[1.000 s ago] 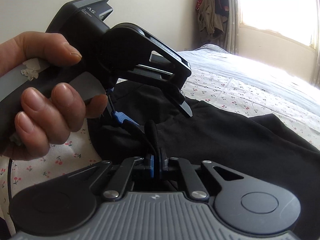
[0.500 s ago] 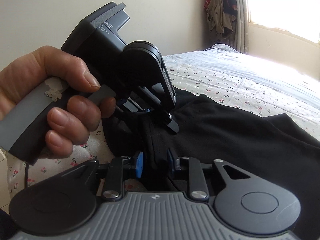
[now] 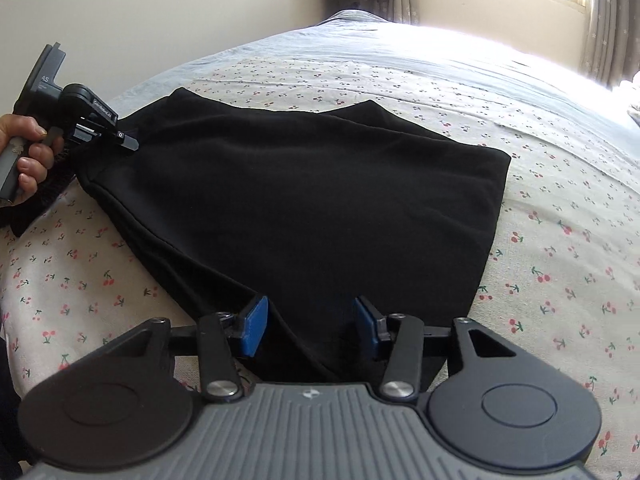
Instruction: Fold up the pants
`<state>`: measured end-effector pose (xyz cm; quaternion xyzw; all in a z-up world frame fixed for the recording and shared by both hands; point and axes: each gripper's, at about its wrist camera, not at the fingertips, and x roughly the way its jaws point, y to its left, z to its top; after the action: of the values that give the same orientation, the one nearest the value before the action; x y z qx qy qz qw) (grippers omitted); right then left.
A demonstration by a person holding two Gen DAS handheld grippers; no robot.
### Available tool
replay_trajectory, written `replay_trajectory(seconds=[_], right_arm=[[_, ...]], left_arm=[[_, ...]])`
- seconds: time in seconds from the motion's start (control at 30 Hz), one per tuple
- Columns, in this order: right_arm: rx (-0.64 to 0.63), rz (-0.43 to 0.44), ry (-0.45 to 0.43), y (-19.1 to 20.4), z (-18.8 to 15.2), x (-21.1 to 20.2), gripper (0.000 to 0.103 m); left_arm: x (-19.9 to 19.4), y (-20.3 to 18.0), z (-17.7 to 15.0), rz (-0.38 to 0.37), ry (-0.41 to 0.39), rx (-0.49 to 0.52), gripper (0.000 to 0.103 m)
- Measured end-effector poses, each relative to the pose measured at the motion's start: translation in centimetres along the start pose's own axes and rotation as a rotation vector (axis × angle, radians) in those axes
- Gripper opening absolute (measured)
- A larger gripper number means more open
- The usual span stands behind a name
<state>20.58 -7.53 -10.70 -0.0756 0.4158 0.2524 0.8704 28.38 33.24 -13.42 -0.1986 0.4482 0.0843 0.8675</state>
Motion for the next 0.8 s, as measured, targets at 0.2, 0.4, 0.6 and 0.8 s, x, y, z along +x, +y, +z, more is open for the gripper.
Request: replay_trajectory(seconds=[0.2,0.4,0.6,0.8], right_arm=[[0.167,0.197,-0.058,-2.1,-1.0,-0.8,0.036],[-0.077,0.135,-0.073,1.1,-0.4,-1.4,0.026],[-0.08,0.099,0.0,1.6,-1.4,1.1,0.001],[-0.105,0.064,-0.012,2.1,-1.7,0.9,0.0]], left_arm=[[-2.1,1.0,0.4,0.034,-0.031,-0.028,0.019],[-4.7,-0.3,-0.2,0.049,-0.106,0.06,0.019],[-5.3,-0.4,-1.8,0.023,-0.07,0.113,0.02],[-3.3,0.2,-3.3,0.099,0.009,0.117,0.021]])
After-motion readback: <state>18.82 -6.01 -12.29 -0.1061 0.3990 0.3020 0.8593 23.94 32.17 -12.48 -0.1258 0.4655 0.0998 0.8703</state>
